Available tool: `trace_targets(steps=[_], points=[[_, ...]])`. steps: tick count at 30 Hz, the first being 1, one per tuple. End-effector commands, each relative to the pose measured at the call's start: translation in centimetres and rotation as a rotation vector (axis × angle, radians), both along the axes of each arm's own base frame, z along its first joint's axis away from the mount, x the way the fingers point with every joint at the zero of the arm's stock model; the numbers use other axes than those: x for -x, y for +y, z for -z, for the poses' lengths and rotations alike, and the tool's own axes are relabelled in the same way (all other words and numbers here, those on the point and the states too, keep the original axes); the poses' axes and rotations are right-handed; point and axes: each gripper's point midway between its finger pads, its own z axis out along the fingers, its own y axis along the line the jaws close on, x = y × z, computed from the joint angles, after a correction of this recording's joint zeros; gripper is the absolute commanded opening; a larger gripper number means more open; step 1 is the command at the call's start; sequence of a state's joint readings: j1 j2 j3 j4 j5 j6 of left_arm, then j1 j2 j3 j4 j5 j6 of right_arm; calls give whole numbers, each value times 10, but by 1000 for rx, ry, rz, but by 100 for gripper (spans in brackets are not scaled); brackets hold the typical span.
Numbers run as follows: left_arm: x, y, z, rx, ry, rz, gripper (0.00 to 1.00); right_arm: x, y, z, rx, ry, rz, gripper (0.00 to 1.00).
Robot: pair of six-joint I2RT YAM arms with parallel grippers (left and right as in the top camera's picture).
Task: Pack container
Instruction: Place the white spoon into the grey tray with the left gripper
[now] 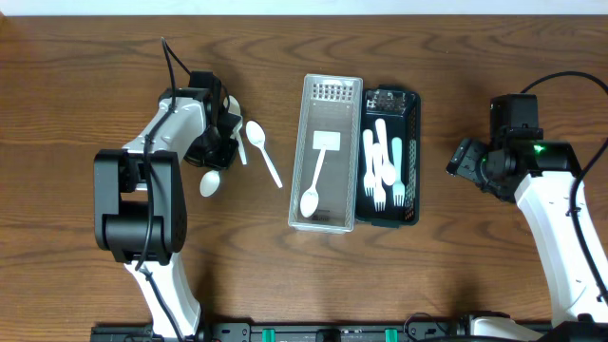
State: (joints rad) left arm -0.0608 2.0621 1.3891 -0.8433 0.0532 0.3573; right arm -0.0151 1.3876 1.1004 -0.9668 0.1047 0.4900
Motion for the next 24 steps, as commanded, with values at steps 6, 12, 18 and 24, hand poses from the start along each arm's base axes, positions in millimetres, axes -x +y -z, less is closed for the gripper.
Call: trace_targets(steps=[6,12,18,24], points=[[22,3,-31,-24,103,-158,6,2,-2,2,0,6,14,83],[15,-15,-130,63,-46,-290,6,3,-2,2,-1,10,14,83],[15,-100,-211,404,-233,-312,6,1,-2,1,-1,3,15,82],[19,-182,-214,457,-296,-170,6,0,0,1,-10,-1,11,82]])
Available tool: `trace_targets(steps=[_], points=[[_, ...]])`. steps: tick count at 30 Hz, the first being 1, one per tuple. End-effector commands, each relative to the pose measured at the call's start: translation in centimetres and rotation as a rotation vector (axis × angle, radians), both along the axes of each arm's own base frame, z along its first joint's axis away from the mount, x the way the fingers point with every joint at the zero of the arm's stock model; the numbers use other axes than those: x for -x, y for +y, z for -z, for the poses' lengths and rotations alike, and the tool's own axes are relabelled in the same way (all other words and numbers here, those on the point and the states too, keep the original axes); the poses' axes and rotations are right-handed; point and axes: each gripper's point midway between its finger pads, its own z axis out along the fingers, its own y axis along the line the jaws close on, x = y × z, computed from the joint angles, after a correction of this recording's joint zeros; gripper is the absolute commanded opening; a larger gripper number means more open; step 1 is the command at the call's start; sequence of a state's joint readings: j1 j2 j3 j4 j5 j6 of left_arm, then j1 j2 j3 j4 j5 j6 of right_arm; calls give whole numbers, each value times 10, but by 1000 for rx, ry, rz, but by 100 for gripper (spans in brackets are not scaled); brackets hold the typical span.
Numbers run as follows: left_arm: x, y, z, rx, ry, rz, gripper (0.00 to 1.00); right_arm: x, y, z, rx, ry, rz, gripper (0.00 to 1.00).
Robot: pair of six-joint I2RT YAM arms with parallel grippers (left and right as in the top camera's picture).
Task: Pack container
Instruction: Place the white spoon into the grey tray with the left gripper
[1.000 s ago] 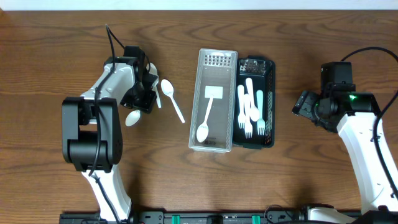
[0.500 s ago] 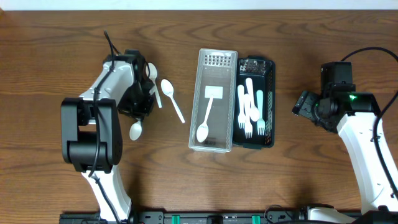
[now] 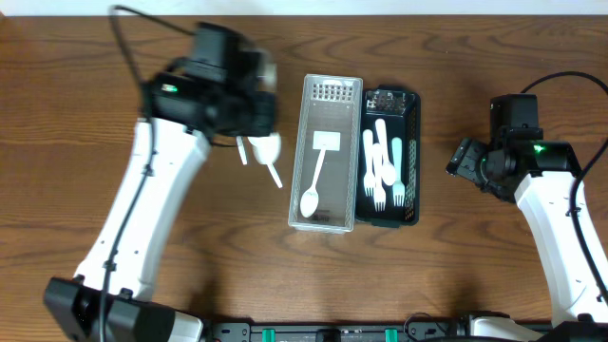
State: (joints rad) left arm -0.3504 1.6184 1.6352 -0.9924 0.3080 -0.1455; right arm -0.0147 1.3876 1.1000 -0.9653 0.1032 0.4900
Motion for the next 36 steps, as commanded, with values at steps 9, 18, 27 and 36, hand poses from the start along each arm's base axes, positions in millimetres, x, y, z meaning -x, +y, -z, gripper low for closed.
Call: trace_targets(steps=[9,18,27,36], points=[[20,-72,115,-188,195,49,7,2,0,2,-9,6,11,83],[2,-50,85,-161,141,6,84,2,0,2,-8,7,11,84],[-40,54,61,-163,84,-261,98,2,-1,2,-5,6,12,84],[-71,117,138,-204,225,-417,88,1,-1,1,-5,4,12,84]])
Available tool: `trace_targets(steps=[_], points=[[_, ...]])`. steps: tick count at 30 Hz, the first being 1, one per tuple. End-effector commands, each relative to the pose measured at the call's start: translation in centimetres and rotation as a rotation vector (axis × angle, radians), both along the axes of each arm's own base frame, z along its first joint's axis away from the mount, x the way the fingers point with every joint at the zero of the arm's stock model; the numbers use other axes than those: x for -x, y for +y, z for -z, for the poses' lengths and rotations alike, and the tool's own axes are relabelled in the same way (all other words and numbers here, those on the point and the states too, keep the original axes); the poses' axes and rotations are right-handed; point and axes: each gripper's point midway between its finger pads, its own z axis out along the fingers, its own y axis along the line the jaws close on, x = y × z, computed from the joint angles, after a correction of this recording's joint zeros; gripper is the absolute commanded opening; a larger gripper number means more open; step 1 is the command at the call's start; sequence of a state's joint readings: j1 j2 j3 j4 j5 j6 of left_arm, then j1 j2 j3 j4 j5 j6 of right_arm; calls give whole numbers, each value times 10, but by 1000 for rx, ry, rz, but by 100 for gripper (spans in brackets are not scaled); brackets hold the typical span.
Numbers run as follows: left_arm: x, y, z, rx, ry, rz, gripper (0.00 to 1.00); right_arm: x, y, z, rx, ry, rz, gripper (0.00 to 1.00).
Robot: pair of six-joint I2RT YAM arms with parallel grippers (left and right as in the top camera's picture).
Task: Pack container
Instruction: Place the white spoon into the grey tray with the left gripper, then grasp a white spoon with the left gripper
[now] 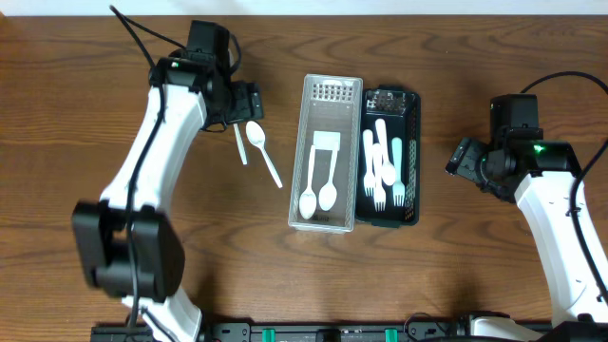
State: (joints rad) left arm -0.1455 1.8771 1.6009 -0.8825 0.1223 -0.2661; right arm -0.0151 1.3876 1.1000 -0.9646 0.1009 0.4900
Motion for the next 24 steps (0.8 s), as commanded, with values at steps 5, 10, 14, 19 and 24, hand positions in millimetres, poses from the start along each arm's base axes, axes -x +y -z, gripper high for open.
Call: trace_targets(steps=[5,10,14,19,24], points=[[-10,27,68,-35,118,-59,76,4,-2,2,1,16,14,84],[-12,30,92,-51,151,-65,74,4,-2,2,1,15,14,84],[-15,29,104,-51,157,-63,74,4,-2,2,1,14,14,84],[-16,30,118,-58,174,-63,68,5,-2,2,0,18,14,84],[-11,30,139,-63,217,-62,66,5,-2,2,1,19,14,84]])
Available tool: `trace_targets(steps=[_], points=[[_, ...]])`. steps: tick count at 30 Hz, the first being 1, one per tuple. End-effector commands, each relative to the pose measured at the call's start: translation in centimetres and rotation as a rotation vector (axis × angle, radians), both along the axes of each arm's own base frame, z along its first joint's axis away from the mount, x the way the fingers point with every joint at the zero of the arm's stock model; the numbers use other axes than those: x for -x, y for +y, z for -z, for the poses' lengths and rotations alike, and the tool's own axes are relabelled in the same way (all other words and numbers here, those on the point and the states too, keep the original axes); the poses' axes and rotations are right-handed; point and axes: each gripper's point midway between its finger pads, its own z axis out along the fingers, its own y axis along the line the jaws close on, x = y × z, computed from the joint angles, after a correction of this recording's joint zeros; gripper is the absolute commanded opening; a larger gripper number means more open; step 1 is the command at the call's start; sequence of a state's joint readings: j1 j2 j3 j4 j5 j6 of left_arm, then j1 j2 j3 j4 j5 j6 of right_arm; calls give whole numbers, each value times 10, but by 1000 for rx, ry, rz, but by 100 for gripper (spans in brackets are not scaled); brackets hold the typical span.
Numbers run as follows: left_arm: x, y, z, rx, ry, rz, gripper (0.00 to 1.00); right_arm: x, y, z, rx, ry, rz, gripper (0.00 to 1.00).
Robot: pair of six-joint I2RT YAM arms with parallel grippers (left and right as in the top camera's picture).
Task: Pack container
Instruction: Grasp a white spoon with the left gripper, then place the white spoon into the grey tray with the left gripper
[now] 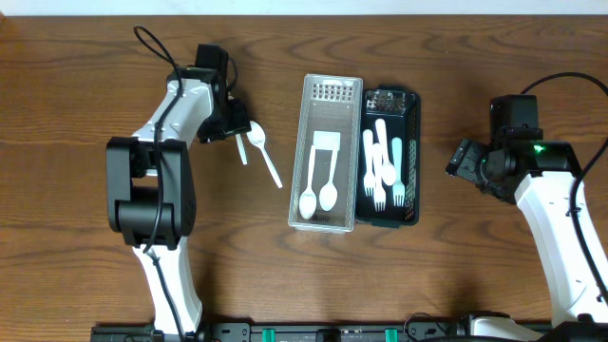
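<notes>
A clear plastic container (328, 220) lies in the middle of the table with two white spoons (318, 195) side by side in it. One more white spoon (263, 155) rests on the wood to its left, next to a short white stick (241, 150). My left gripper (234, 123) is low beside that spoon's bowl; it looks open and nothing shows in it. My right gripper (463, 158) hangs far right of the trays, its fingers too small to read.
A black tray (410, 161) holding several white forks (385, 171) sits against the container's right side. The left arm's black base (147, 195) and the right arm's white link (560, 228) stand over the table's sides.
My left gripper has come down and slightly left from the top of the table to the bowl of the loose spoon. The container still holds two spoons. The right arm has not moved.
My left gripper was down among the loose spoons at the left, with one spoon in the container. Then it was near the container carrying a spoon. Then two spoons lay in the container and the gripper was back by the top edge, and now it is beside the remaining spoon.
</notes>
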State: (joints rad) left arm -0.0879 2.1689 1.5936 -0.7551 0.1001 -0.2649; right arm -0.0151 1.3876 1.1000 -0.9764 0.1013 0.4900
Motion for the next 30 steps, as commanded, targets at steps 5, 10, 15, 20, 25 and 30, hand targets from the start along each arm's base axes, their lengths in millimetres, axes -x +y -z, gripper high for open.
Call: trace_targets(steps=[5,10,15,20,25,30], points=[[11,3,31,-23,80,0,57,3,-2,2,0,11,14,84],[21,4,31,-26,118,1,15,3,-2,2,0,11,13,84],[45,6,27,-34,213,2,6,4,-1,2,-1,15,13,84],[50,4,-22,-24,184,4,6,4,-1,2,-3,16,13,84],[52,-30,-120,107,-21,61,6,6,-1,3,-4,25,12,84],[79,-88,-208,168,-251,227,5,5,-1,3,-4,21,13,84]])
